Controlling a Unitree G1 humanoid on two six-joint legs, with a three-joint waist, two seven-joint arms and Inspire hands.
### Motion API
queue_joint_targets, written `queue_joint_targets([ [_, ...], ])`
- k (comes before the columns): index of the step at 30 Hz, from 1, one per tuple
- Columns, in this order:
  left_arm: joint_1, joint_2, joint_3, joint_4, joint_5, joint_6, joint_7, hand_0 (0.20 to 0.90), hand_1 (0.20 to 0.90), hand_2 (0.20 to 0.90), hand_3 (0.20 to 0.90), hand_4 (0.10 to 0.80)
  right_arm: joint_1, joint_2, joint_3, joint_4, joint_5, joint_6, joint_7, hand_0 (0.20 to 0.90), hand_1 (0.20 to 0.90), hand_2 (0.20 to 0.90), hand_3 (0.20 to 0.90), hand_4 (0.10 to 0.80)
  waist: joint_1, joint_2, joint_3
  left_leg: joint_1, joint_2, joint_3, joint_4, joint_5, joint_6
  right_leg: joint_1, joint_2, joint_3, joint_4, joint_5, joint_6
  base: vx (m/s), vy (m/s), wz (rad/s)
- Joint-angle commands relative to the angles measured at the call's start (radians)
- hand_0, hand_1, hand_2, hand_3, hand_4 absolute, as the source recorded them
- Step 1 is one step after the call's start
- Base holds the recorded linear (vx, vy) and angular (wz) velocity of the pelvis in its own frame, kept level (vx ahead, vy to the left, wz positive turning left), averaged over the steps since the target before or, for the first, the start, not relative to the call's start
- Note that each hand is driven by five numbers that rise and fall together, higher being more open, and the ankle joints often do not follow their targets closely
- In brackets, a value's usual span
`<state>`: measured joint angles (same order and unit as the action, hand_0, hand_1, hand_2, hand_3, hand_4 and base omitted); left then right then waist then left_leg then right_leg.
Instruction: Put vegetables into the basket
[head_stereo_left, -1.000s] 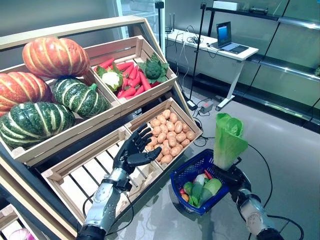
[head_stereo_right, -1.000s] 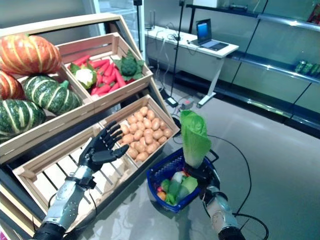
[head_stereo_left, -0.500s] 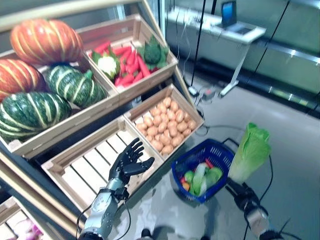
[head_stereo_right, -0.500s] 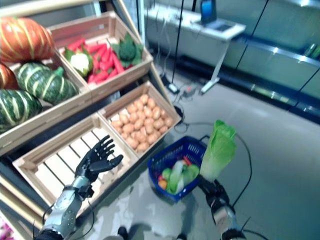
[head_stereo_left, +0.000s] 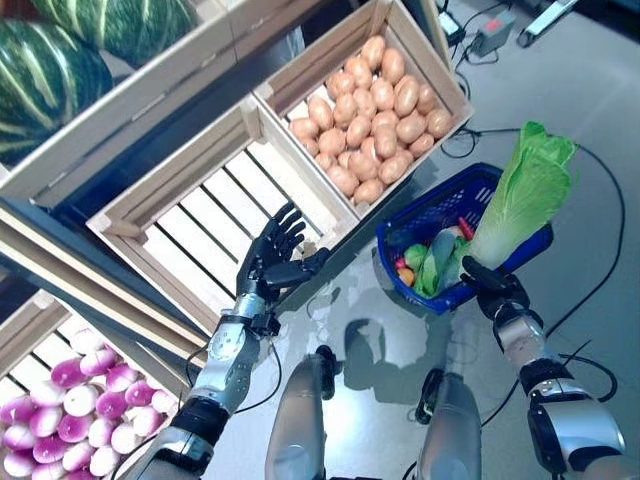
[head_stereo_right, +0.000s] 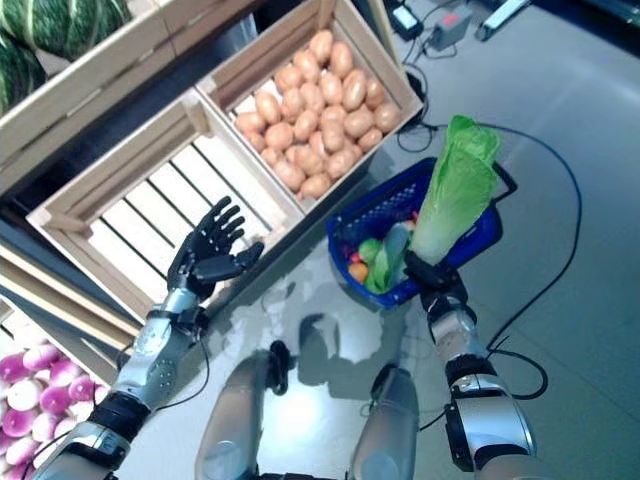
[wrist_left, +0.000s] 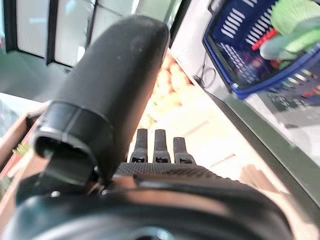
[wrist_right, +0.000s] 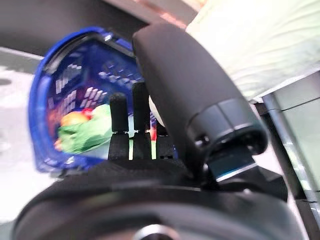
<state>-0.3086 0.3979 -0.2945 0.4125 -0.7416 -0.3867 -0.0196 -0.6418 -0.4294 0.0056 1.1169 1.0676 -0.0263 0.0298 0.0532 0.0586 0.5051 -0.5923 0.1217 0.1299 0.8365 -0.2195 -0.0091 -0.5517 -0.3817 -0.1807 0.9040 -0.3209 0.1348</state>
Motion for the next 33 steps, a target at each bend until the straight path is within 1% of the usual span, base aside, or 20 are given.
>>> queue_joint_targets([
  [1,-0.088,0.002,0.009,-0.095,0.003,-0.165,0.015,0.900,0.900,0.900,0.900,0.800,-0.092,-0.069,-0.002,0.011,0.012,-0.005,0.111,0.300,0.300,0.300,0.300,0.400,0.013,0.001,-0.024,0.035,0.002,-0.031,0.123,-0.189,0.017,-0.006,0.017,-0.026,0.073,0.009,-0.102,-0.064,-0.002,0.07],
  [4,-0.110,0.003,0.003,-0.093,-0.009,-0.172,0.028,0.900,0.900,0.900,0.900,0.800,-0.122,-0.079,0.006,0.030,0.074,0.037,0.140,0.300,0.300,0.300,0.300,0.400,0.012,0.008,-0.013,-0.020,-0.003,-0.039,0.194,-0.219,0.020,-0.071,0.014,-0.008,0.142,-0.018,-0.107,-0.067,-0.008,0.09],
  [6,-0.112,0.003,0.003,-0.094,-0.016,-0.174,0.030,0.900,0.900,0.900,0.900,0.800,-0.126,-0.075,0.002,0.028,0.106,0.056,0.150,0.300,0.300,0.300,0.300,0.400,0.011,0.011,-0.010,-0.044,-0.004,-0.041,0.225,-0.231,0.020,-0.098,0.014,-0.002,0.171,-0.031,-0.109,-0.051,-0.006,0.10],
  [10,-0.114,-0.005,-0.005,-0.088,-0.021,-0.185,0.022,0.900,0.900,0.900,0.900,0.800,-0.126,-0.054,-0.009,0.028,0.186,0.121,0.163,0.300,0.300,0.300,0.300,0.400,0.005,0.019,-0.002,-0.100,-0.007,-0.051,0.288,-0.253,0.019,-0.161,0.020,0.019,0.230,-0.056,-0.111,-0.046,-0.009,0.06],
  [14,-0.119,-0.009,-0.014,-0.096,-0.017,-0.192,0.032,0.900,0.900,0.900,0.900,0.800,-0.133,-0.049,-0.001,0.025,0.183,0.142,0.172,0.300,0.300,0.300,0.300,0.400,0.002,0.025,0.000,-0.133,-0.012,-0.056,0.320,-0.264,0.016,-0.197,0.023,0.029,0.261,-0.067,-0.113,-0.043,-0.001,0.01],
  [15,-0.120,-0.010,-0.014,-0.097,-0.015,-0.193,0.034,0.900,0.900,0.900,0.900,0.800,-0.137,-0.049,0.001,0.029,0.168,0.140,0.173,0.900,0.900,0.900,0.900,0.800,0.001,0.028,0.001,-0.142,-0.014,-0.058,0.330,-0.266,0.016,-0.208,0.025,0.033,0.272,-0.070,-0.113,-0.046,0.004,0.02],
  [20,-0.131,0.003,-0.015,-0.099,-0.025,-0.176,0.044,0.900,0.900,0.900,0.900,0.800,-0.149,-0.063,0.011,0.035,0.135,0.101,0.150,0.900,0.900,0.900,0.900,0.800,0.000,0.028,-0.001,-0.156,-0.017,-0.063,0.344,-0.271,0.012,-0.223,0.030,0.039,0.287,-0.076,-0.111,-0.017,-0.001,0.04],
  [23,-0.128,0.008,-0.015,-0.102,-0.037,-0.164,0.045,0.900,0.900,0.900,0.900,0.800,-0.152,-0.069,0.008,0.028,0.139,0.095,0.147,0.900,0.900,0.900,0.900,0.800,0.002,0.026,-0.004,-0.155,-0.017,-0.066,0.342,-0.268,0.010,-0.223,0.031,0.038,0.284,-0.072,-0.109,0.000,0.000,0.00],
  [28,-0.115,0.013,-0.015,-0.113,-0.038,-0.168,0.046,0.900,0.900,0.900,0.900,0.800,-0.146,-0.072,0.009,0.003,0.121,0.081,0.145,0.900,0.900,0.900,0.900,0.800,0.004,0.023,-0.006,-0.151,-0.012,-0.067,0.326,-0.254,0.009,-0.220,0.036,0.037,0.271,-0.060,-0.108,0.000,0.000,0.00],
  [33,-0.110,0.029,-0.007,-0.121,-0.056,-0.159,0.035,0.900,0.900,0.900,0.900,0.800,-0.142,-0.079,0.013,-0.010,0.095,0.051,0.151,0.900,0.900,0.900,0.900,0.800,0.010,0.014,-0.019,-0.126,-0.005,-0.067,0.283,-0.233,0.007,-0.195,0.038,0.028,0.232,-0.041,-0.100,0.000,0.000,0.00],
])
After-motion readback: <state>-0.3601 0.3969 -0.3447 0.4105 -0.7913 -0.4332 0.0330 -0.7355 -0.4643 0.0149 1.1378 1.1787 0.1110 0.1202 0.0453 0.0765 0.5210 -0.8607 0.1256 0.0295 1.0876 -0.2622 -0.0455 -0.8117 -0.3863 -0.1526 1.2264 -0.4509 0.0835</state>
